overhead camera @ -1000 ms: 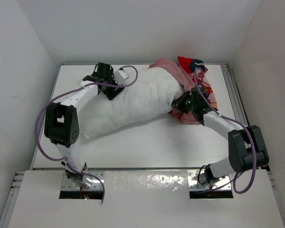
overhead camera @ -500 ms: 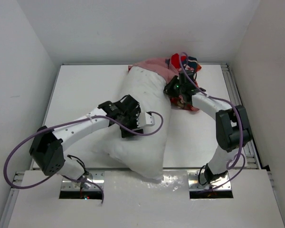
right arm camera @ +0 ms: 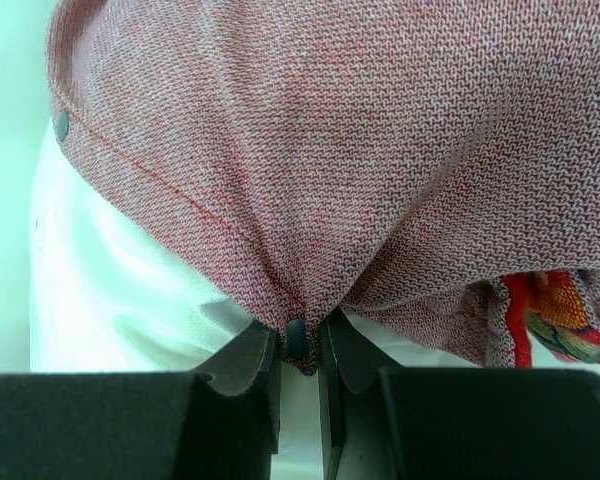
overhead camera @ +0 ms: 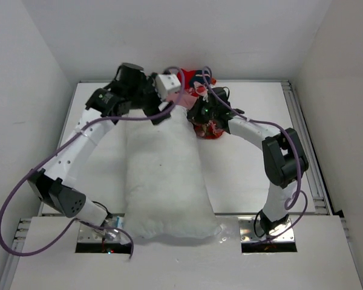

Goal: Put the pillow into the pillowcase

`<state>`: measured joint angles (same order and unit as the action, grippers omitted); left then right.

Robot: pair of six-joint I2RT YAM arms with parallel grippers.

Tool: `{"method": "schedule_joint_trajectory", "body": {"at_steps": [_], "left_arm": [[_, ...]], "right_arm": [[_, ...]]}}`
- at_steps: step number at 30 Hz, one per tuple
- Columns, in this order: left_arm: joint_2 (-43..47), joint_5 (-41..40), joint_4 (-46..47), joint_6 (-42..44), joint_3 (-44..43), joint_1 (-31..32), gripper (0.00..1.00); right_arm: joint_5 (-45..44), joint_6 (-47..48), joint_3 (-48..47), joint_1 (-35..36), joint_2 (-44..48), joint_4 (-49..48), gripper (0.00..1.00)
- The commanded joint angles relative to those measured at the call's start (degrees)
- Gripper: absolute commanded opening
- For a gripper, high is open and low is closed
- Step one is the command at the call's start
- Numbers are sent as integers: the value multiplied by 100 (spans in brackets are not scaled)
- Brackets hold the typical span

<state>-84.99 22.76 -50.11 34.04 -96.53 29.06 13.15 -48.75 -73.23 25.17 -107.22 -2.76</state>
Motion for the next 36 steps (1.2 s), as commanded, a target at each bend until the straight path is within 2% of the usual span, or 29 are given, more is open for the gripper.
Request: {"method": "schedule_joint_trajectory", "body": {"at_steps": [1,4,5,8,9,13,15,17,19,23,27,32,36], "left_arm": [[-456,-806,597,109,19,-479,74],[-860,-1458,1326,409,415,-795,73],[-992,-1503,1467,402,416,-866,73],[-1572,-1336,1705,410,74,-1007,82],[-1808,-1353,1932,428,-14,-1016,83],[-2363,-1713,2505,253,-330,-1016,88],[-2591,-1741,2733,16,-558,-1069,88],[-2637,-1539,2769,-186,-673,-1139,87],[-2593,-951,2629,-345,-744,-1200,83],[-2400,-519,2216,-249,-631,-1183,77],[-2417,-1080,2575,-136,-472,-1183,77],[-3048,-1598,2795,94,-542,-1210,78],[-3401,-1574,3173,-90,-735,-1280,79]], "right_arm": [[223,384,-147,-82,456,135,14],[232,577,-217,-109,605,259,27],[250,630,-253,-100,641,250,38],[390,771,-297,-100,746,566,55],[408,753,-271,-109,790,619,64],[338,753,53,-126,1298,760,75],[138,753,412,-83,1623,769,86],[22,718,686,-4,1800,699,93],[-206,683,993,163,1924,593,99],[-462,534,1074,383,1767,549,99],[-594,384,837,524,1494,689,99],[-716,261,793,586,1379,760,99],[-858,94,898,638,1248,698,99]]}}
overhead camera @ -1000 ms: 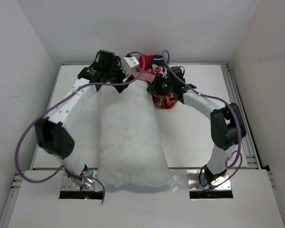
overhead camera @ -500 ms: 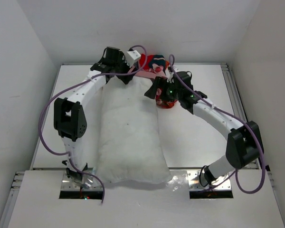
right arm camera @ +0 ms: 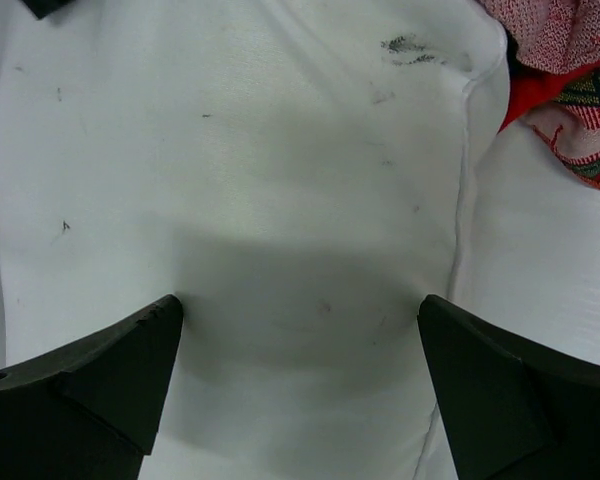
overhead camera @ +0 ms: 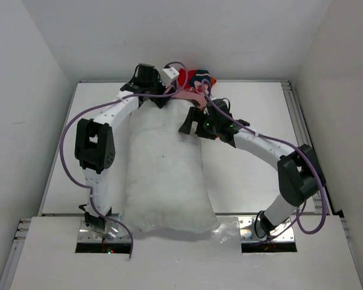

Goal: Put the pillow into the pillowcase

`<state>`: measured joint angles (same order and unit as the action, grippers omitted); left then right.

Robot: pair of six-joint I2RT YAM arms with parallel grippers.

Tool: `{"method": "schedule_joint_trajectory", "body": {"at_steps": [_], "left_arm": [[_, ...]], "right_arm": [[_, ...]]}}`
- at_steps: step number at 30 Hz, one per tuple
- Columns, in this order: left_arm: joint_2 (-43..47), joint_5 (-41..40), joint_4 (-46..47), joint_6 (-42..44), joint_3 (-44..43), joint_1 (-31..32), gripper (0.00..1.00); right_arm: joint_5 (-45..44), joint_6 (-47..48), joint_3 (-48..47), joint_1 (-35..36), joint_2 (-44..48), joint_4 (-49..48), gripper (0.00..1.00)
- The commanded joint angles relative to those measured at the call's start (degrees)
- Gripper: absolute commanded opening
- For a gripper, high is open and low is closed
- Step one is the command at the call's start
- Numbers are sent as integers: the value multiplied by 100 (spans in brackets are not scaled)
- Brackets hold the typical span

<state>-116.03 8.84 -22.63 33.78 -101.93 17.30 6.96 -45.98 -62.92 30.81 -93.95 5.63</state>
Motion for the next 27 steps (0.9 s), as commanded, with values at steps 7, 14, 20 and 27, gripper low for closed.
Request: {"method": "schedule_joint_trajectory", "body": {"at_steps": [7,14,20,27], "left_arm": [[-333,723,568,-521,-222,-192,9],[431,637,-425,-426,-283,-201,0],[1046,30,-2041,443,-415,-192,0],[1512,-252,-3667,999,-653,414,0]], "right_arm": [[85,-841,-142,-13,-755,-528,88],[499,-1378,-142,-391,-959,-1319,0],[-326,-1747,393,-944,-161,-1608,0],[-503,-1670,105,-1279,-97,-1442,0]]}}
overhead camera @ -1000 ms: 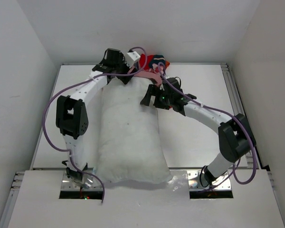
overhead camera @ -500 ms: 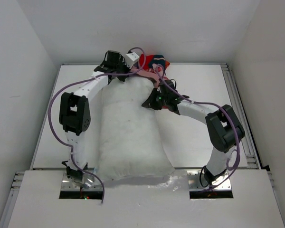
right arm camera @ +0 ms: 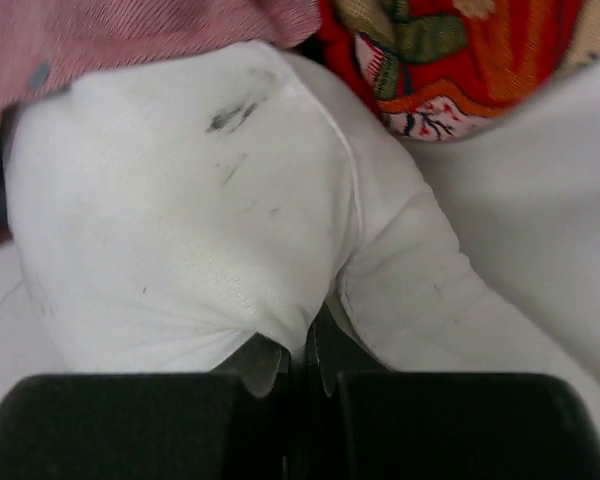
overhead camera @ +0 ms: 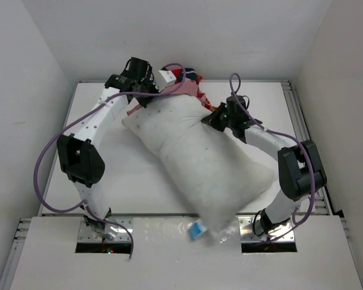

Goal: Put the pillow into the pillowcase

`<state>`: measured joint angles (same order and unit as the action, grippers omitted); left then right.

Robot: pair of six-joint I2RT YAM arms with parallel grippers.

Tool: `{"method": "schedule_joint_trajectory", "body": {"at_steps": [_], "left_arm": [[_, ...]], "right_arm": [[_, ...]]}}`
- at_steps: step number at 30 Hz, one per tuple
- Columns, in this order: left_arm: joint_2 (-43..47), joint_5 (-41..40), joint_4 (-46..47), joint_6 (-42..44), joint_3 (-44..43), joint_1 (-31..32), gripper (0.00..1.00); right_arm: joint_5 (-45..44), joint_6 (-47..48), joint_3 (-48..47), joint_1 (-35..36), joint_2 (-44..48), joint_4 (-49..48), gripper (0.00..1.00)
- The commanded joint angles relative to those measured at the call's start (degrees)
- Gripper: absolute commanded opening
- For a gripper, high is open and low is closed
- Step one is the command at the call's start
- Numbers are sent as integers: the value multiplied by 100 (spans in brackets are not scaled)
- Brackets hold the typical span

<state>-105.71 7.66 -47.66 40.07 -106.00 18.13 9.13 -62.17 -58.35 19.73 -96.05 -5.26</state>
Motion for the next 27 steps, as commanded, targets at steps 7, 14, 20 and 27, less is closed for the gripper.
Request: {"method": "schedule_joint_trajectory", "body": {"at_steps": [7,14,20,27], "left_arm": [[788,148,-948,-377,605,587,0],[1219,-71,-570,-685,1018,402,0],[1378,-309,-332,-835,1422,-55,40],[1536,-485,116,-756,2626,-616,55]], "right_arm": [[-718,1851,-1107,-162,270,1146,90],[-1229,3921,-557,531,1860,1090,99],[-1650,5319,228,1990,2030,604,99],[-2943,6822,-852,3256,729,1150,99]]}}
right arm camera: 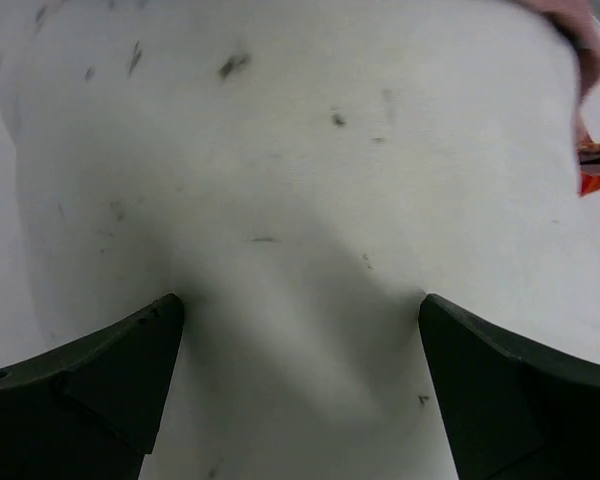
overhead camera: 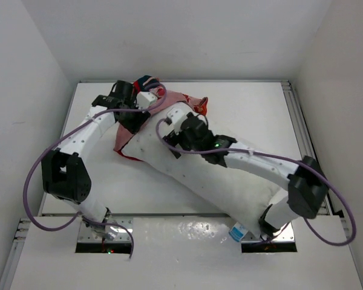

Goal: Put the pillow into the pillowcase

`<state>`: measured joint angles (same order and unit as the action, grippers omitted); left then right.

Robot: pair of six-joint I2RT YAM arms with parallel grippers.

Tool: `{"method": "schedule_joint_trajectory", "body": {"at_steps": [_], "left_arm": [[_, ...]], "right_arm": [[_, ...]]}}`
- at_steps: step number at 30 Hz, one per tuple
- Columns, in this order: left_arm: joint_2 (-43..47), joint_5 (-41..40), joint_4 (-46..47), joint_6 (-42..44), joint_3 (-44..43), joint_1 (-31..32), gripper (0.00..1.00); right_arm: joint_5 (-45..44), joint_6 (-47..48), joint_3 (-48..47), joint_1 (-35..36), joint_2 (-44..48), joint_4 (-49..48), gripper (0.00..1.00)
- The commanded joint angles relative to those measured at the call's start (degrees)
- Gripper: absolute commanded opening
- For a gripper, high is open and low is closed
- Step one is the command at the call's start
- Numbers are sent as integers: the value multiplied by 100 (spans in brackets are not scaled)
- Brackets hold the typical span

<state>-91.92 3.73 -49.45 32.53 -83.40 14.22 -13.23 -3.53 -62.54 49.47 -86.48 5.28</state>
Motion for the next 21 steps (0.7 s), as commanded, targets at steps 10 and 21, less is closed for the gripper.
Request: {"method": "schedule_joint_trajectory", "body": {"at_steps": [10,21], "left_arm": [[324,998,-205,464,885,-1035,60],[34,973,-100,623,1466,-1211,63]], "right_arm": [[-856,714,-1163,704,-1380,579,99],[-725,-130,-795,713,-1047,694,99]]}}
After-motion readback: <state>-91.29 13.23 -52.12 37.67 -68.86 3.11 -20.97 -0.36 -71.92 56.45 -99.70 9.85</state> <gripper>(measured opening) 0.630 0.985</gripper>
